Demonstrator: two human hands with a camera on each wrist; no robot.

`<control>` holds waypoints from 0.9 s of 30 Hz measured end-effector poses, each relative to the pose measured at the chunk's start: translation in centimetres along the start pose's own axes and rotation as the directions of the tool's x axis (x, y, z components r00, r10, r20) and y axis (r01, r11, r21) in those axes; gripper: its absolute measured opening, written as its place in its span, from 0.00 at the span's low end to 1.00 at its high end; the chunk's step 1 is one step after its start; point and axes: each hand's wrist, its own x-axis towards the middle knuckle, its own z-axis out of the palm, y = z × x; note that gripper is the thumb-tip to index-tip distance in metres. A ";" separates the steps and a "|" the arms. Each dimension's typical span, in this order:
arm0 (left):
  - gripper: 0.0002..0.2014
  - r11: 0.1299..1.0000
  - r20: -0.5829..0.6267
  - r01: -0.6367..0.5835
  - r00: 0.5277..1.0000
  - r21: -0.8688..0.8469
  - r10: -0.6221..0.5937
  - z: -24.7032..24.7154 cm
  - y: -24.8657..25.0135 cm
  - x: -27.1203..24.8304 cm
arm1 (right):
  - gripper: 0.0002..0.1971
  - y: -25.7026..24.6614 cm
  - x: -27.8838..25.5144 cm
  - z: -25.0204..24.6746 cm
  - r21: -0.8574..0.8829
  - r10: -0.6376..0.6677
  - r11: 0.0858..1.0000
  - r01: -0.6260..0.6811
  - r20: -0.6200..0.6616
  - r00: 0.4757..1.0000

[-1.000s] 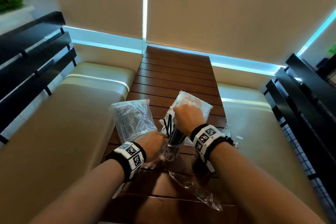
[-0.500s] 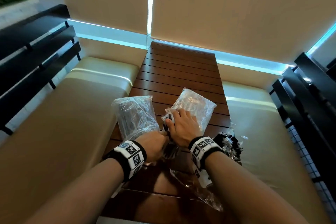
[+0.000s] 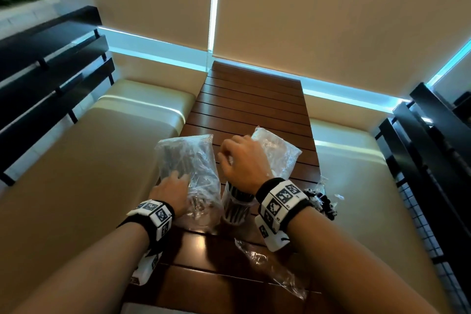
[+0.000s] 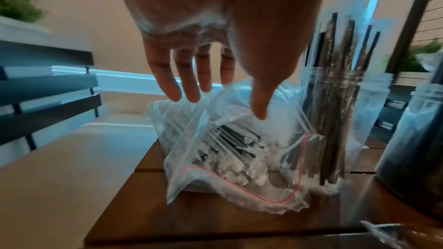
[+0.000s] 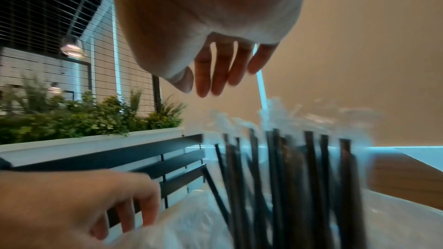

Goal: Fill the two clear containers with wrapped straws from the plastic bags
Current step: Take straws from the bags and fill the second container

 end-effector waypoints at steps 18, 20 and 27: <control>0.08 0.931 -0.270 -0.206 0.955 -0.301 0.124 -6.9 -1.2 -2.0 | 0.18 -7.6 -0.1 10.9 0.030 0.247 0.956 -0.292 0.453 0.857; 0.08 0.931 -0.253 -0.218 0.957 -0.294 0.144 -7.2 -1.2 -2.6 | 0.18 -7.4 0.0 11.1 -0.054 0.266 0.959 -0.280 0.523 0.810; 0.08 0.924 -0.214 -0.257 0.956 -0.284 0.200 -7.3 -1.7 -3.7 | 0.13 -6.7 0.7 13.8 -0.191 0.428 0.879 -0.437 0.720 0.546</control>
